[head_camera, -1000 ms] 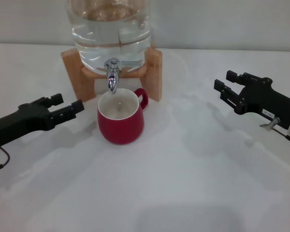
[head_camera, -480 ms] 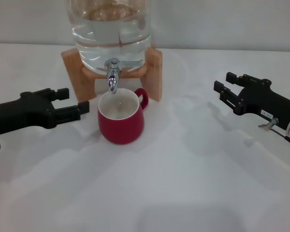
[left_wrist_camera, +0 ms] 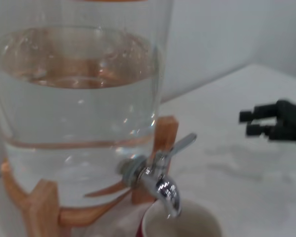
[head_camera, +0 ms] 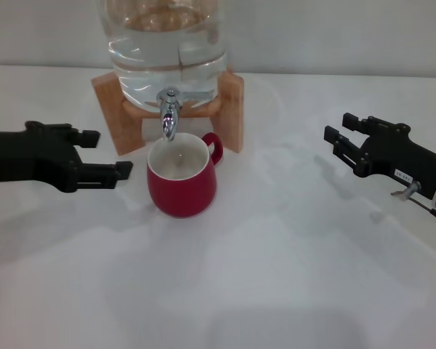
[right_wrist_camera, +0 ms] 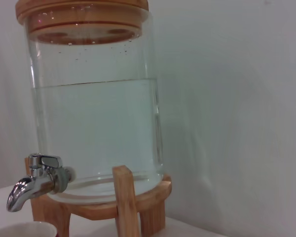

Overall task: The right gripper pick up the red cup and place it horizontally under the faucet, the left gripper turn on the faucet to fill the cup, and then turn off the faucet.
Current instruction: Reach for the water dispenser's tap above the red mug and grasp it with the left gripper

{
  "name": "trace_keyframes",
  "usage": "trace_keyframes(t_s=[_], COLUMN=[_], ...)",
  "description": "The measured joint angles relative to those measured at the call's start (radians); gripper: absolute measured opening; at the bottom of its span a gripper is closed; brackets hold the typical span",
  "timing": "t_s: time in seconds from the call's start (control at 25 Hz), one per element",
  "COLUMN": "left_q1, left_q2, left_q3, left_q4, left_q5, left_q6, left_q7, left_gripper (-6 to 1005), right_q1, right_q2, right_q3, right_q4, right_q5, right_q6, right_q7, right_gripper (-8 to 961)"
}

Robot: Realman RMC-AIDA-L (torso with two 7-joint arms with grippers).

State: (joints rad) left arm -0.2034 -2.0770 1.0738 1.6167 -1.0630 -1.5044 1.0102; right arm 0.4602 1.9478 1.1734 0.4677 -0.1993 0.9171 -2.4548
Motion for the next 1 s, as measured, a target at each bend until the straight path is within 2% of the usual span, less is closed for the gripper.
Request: trace_keyframes(t_s=[0.32, 0.76, 1.0], left_q1=[-0.096, -0.273, -0.343], left_q2=[0.006, 0.048, 0.046], left_q3=[-0.016, -0.035, -0.018], left_q4=[0.124, 0.132, 0.135], left_q5=[0.185, 0.283, 0.338], left_q6=[-0.118, -0.203, -0.233], left_q7=[-0.106, -0.127, -0.119], left_gripper=[813, 813, 813], right_q1=[-0.001, 0.0, 0.007], right_q2=[0.0, 0.0, 0.005], right_q3=[0.0, 0.0, 0.0], right_q4=[-0.001, -0.001, -0.001], right_q5=[0.0, 0.0, 0.0], right_q6=[0.0, 0.002, 0.002], right_q7=[0.003, 0.008, 0.008], right_gripper=[394, 393, 393])
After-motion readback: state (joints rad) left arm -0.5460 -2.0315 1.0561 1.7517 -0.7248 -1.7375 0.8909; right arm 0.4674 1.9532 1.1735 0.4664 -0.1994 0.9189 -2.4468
